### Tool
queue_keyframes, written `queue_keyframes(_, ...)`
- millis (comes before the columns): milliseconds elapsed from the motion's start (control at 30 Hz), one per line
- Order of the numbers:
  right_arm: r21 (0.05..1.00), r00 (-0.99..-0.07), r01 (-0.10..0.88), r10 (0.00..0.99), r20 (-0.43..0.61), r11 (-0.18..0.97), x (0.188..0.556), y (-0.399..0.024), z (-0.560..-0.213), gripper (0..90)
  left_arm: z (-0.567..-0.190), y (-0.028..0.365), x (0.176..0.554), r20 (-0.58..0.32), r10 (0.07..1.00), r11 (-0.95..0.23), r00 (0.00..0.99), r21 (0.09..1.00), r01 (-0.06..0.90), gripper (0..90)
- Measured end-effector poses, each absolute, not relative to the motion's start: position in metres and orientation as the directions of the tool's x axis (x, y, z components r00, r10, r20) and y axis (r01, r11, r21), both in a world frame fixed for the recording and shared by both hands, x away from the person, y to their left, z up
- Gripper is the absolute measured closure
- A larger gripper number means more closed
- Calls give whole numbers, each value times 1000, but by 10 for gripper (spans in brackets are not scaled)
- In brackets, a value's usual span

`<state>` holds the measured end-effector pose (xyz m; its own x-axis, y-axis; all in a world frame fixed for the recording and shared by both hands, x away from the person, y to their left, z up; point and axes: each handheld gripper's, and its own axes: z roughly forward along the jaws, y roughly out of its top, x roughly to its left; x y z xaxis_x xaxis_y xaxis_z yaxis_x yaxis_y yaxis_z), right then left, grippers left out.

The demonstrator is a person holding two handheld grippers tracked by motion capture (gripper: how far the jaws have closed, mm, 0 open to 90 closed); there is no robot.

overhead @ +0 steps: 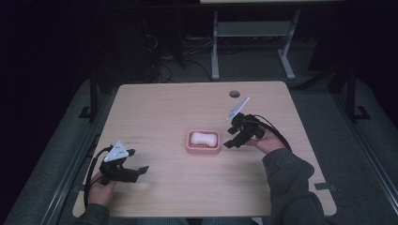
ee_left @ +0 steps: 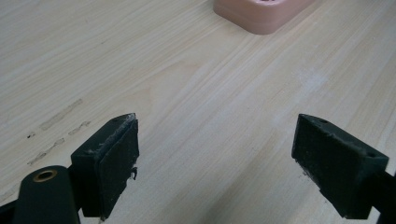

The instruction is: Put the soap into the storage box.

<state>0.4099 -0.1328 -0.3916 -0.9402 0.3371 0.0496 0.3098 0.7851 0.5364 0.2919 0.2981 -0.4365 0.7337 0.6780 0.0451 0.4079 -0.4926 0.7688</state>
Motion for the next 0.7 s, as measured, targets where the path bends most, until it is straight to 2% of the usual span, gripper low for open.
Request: queue_keyframes(700,560,-931,328,362,55,760,390,-153,-395,340,-436,298,292,45,678,-492,734,769,407,144)
